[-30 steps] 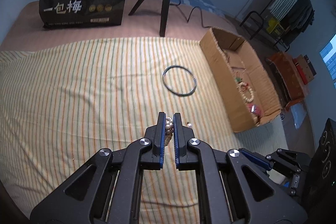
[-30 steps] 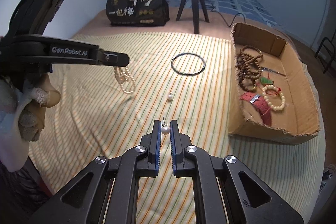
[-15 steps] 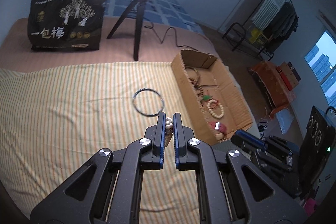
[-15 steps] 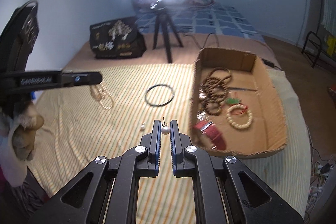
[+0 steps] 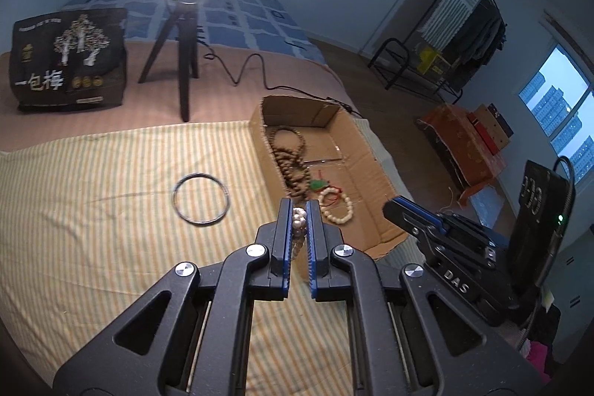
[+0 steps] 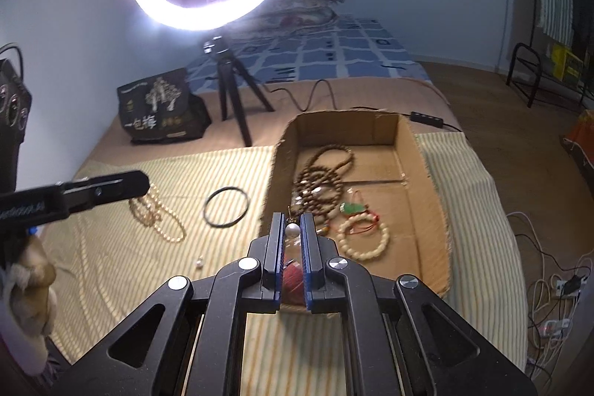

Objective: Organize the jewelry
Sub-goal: 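Lift and carry the pearl necklace and earring with both grippers over the box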

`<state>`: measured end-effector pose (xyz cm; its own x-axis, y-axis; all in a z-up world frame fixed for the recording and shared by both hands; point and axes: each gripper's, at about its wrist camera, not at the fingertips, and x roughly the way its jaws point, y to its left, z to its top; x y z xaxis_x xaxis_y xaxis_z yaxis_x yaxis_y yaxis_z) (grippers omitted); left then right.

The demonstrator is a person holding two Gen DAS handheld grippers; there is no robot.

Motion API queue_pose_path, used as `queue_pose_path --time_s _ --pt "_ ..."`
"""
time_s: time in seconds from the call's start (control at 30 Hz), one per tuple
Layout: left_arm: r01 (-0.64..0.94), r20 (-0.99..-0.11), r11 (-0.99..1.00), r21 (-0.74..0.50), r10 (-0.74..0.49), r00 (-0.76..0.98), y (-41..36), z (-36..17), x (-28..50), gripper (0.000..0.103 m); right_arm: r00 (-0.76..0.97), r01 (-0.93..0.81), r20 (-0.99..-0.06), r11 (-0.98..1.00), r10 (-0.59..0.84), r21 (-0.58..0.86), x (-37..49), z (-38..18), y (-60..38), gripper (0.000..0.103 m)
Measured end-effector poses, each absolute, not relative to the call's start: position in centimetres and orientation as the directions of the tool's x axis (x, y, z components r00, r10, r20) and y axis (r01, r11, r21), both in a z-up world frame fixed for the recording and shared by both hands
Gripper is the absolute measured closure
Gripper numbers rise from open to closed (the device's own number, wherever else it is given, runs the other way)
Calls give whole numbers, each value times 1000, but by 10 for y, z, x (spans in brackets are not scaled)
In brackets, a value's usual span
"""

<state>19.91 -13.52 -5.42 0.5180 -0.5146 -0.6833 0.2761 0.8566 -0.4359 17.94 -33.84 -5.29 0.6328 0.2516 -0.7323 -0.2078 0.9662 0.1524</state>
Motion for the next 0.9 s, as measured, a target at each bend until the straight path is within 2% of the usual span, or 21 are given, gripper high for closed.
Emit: queue_pose_path --time_s 0.5,0.9 --pt "285 -676 833 -474 -552 488 -177 -65 227 98 652 -113 -724 973 226 202 222 -63 -372 96" --pt "289 -694 840 -459 -542 473 -205 -82 241 98 647 -59 -737 977 193 203 253 -82 -387 96"
